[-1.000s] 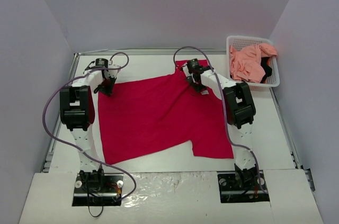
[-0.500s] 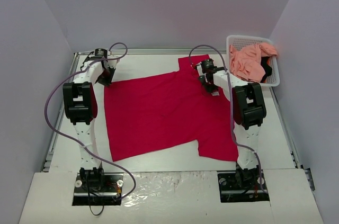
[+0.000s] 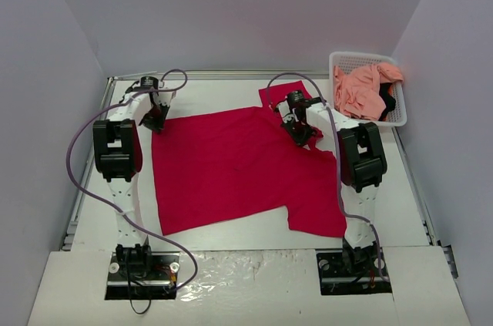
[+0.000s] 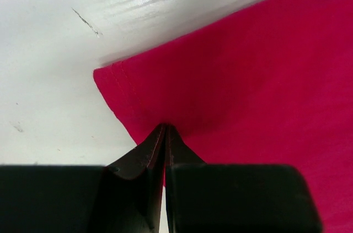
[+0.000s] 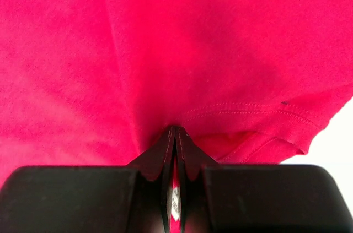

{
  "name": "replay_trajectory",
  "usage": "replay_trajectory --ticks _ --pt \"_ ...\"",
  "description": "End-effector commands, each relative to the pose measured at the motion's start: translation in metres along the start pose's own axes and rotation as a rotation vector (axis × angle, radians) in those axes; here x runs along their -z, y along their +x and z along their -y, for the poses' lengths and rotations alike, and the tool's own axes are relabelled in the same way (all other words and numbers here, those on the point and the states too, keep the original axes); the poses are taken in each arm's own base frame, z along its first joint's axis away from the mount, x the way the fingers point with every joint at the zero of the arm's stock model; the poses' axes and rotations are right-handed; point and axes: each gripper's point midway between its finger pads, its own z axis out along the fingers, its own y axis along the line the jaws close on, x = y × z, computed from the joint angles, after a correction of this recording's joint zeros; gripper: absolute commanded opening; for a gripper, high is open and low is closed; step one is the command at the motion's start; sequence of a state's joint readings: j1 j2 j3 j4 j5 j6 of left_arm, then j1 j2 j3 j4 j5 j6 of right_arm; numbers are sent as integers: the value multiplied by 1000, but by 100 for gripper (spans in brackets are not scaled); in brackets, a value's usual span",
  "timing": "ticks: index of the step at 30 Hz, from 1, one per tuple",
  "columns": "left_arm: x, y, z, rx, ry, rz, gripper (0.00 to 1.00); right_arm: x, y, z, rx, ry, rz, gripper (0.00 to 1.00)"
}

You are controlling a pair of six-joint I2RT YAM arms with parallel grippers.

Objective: Fold and stack the t-shirts
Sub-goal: Flatten out the tshirt

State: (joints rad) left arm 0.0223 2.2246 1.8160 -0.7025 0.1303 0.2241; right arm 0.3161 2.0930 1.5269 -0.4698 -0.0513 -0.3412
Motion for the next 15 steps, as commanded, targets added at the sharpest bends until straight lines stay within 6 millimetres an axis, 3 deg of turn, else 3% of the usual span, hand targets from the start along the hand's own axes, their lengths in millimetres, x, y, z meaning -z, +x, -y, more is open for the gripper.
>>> replay_trajectory --ticks 1,7,9,10,12,13,15 --pt "38 -16 -8 -16 -57 66 2 34 3 -6 12 -28 -17 0" --pt "83 -19 -8 -42 -97 129 2 68 -35 42 -19 179 73 0" --pt "86 -14 12 -90 -83 124 2 80 -51 55 -33 221 115 0" --pt "97 -15 15 -96 -92 147 2 79 -53 61 -37 253 111 0" --pt "98 -4 23 -105 -84 136 3 84 -66 72 -46 288 137 0" --pt "107 -4 26 -105 -80 152 2 75 -67 74 -47 287 122 0" --pt "106 8 37 -97 -43 142 2 66 -72 76 -42 286 118 0"
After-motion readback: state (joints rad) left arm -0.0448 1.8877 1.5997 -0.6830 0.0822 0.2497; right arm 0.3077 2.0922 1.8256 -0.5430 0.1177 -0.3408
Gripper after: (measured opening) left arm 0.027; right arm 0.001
